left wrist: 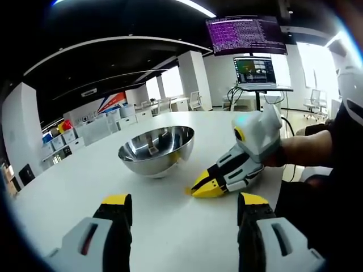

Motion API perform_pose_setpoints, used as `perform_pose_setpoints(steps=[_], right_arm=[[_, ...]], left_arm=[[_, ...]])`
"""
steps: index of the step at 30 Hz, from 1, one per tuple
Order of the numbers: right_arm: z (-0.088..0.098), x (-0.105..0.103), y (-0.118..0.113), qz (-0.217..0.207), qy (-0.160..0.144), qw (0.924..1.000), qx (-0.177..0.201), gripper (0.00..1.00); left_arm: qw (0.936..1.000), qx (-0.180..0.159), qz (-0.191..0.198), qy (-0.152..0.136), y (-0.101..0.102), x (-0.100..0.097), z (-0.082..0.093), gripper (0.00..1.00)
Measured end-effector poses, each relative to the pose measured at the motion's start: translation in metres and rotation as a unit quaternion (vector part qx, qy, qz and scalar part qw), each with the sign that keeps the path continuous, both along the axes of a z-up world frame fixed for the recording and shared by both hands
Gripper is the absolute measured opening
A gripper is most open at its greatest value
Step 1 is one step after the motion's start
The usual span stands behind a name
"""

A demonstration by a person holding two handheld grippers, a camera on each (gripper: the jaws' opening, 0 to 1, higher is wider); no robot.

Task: Pick up the QQ candy scattered on the table and place it into the stainless steel bowl on the table

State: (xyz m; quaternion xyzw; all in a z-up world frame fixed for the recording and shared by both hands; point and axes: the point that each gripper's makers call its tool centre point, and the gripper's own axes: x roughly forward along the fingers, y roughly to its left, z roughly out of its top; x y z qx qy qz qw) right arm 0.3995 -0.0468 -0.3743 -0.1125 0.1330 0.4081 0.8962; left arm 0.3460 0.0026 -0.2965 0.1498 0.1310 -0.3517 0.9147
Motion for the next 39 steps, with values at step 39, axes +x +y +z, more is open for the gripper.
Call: perform_pose_setpoints(steps=[39], right_arm=[[0.034, -0.013, -0.012, -0.004, -0.02, 0.9995, 0.023, 0.05]], left_arm=[[1.0, 0.0, 0.003, -0.003, 0.001, -0.003, 0.003, 0.76]])
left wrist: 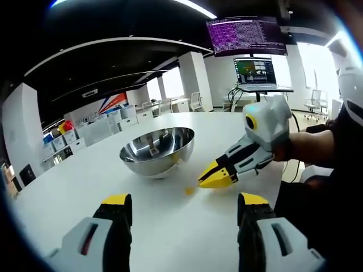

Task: Pick up the QQ candy scattered on the table and place it into the stainless steel bowl on the table

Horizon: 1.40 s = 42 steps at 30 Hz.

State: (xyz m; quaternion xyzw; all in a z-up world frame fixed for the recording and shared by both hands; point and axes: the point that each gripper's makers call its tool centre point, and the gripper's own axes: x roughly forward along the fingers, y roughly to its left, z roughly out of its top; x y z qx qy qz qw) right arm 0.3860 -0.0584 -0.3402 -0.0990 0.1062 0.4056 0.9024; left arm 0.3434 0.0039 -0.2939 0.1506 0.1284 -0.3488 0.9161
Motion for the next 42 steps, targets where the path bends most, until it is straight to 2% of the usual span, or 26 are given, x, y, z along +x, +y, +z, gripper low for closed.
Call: perform_pose_setpoints(steps=[11, 20, 24, 30, 34, 42], right_arm=[[0.05, 0.004, -0.005, -0.001, -0.043, 0.9988, 0.025, 0.05], [0.091, 0.028, -0.019, -0.021, -0.089, 0.9952, 0.034, 0.05], [0.103, 0.039, -0.021, -0.029, -0.101, 0.9937, 0.038, 0.05], [0.111, 0.059, -0.022, -0.041, -0.12, 0.9914, 0.03, 0.05], [0.113, 0.073, -0.019, -0.042, -0.108, 0.9922, 0.046, 0.05], [0.091, 0.105, -0.014, -0.056, -0.085, 0.9943, 0.031, 0.05]], left_arm=[[1.0, 0.0, -0.001, -0.001, -0.001, 0.0, 0.001, 0.76], [1.0, 0.001, 0.0, 0.0, -0.001, 0.0, 0.0, 0.76], [1.0, 0.002, -0.001, 0.0, -0.002, 0.0, 0.0, 0.76], [1.0, 0.003, -0.001, 0.0, -0.002, 0.0, 0.0, 0.76], [1.0, 0.004, -0.001, 0.0, -0.002, 0.0, 0.001, 0.76], [1.0, 0.005, 0.0, -0.001, -0.001, 0.0, 0.002, 0.76]])
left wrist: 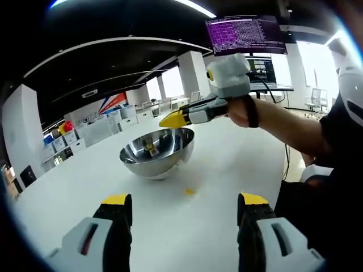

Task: Pick up the QQ candy scattered on the table and place it into the stainless steel bowl on the table

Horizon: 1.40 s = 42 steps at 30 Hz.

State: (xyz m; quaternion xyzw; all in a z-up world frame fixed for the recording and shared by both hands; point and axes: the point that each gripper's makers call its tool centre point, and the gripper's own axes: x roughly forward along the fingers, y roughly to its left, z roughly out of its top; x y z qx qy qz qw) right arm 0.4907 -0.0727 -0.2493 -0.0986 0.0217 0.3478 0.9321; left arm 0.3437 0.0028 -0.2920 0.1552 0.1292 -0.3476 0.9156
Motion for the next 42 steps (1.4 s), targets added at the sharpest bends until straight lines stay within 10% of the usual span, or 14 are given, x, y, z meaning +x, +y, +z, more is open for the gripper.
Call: perform_pose_setpoints(steps=[21, 42], right_arm=[[-0.038, 0.019, -0.002, -0.016, 0.034, 0.9989, -0.029, 0.05], [-0.023, 0.028, -0.013, -0.026, -0.005, 0.9992, -0.03, 0.15]], left_arm=[[1.0, 0.0, 0.0, 0.003, 0.003, 0.001, -0.003, 0.75], [1.0, 0.004, 0.002, 0.005, 0.004, 0.001, -0.005, 0.75]])
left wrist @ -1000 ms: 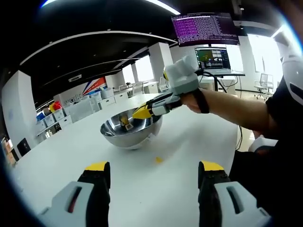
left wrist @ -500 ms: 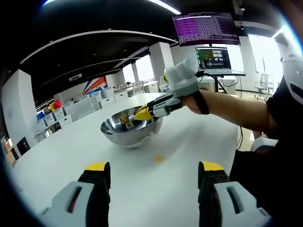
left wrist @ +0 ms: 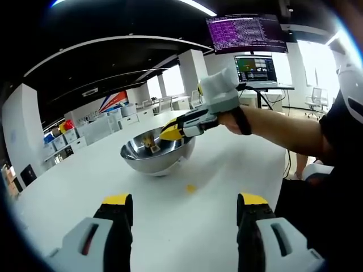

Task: Pick up the QQ candy scattered on the table and place it into the stainless steel bowl on the table

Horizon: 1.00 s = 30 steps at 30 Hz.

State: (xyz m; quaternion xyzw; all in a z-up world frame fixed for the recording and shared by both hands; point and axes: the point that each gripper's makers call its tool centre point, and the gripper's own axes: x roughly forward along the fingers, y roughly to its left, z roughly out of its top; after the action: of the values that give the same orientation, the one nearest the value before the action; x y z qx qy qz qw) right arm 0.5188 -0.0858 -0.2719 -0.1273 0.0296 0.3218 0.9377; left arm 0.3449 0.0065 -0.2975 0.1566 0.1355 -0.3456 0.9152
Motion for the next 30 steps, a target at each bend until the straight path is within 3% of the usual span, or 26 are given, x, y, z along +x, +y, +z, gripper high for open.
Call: perform_pose_setpoints(steps=[17, 30], right_arm=[[0.03, -0.023, -0.003, 0.002, -0.034, 0.9992, 0.022, 0.15], [0.078, -0.066, 0.004, 0.036, -0.072, 0.9951, 0.058, 0.2]], left_arm=[[1.0, 0.0, 0.0, -0.001, -0.001, -0.001, 0.001, 0.75], [1.0, 0.0, -0.001, -0.004, -0.002, -0.001, 0.004, 0.75]])
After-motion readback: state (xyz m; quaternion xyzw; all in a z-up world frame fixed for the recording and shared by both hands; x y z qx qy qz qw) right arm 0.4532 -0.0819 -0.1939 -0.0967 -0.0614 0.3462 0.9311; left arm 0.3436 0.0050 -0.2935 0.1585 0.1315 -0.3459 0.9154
